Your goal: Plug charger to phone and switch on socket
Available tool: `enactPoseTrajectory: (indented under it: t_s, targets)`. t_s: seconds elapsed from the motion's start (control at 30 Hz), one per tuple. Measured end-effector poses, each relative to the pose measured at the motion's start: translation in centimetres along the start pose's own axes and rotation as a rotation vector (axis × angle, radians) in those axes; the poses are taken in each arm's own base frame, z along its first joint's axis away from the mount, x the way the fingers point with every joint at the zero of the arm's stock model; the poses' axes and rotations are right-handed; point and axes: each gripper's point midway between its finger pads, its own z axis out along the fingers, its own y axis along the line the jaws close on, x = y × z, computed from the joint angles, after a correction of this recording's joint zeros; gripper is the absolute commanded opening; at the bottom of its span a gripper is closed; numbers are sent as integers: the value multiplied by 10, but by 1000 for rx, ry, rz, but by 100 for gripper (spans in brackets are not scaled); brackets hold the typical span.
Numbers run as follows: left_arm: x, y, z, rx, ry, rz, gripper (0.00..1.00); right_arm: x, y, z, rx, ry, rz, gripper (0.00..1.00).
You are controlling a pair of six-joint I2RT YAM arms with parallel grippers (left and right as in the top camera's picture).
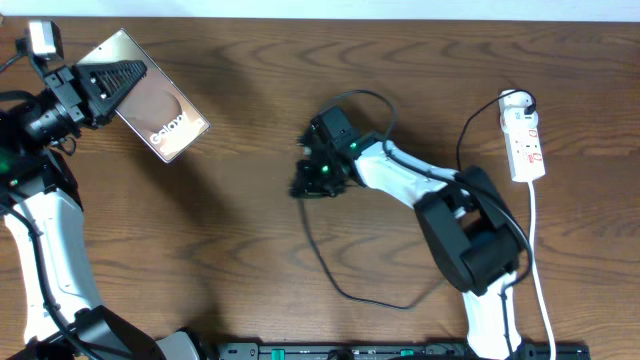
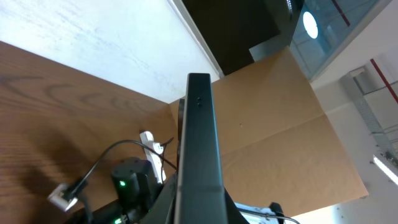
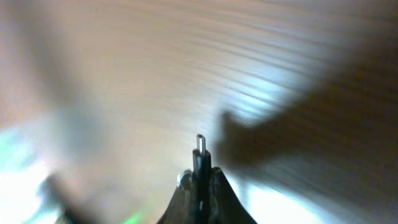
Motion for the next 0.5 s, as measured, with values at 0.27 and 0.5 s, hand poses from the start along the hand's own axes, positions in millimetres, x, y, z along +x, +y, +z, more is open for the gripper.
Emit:
enactPoseTrajectory:
  t_s: [0.27,0.5]
  targets:
    - [0,0,0,0,1,0,7,14,108,-32,-663,46,-521,1]
    - [0,0,0,0,1,0,7,30,124,-51,-819,102,-606,1]
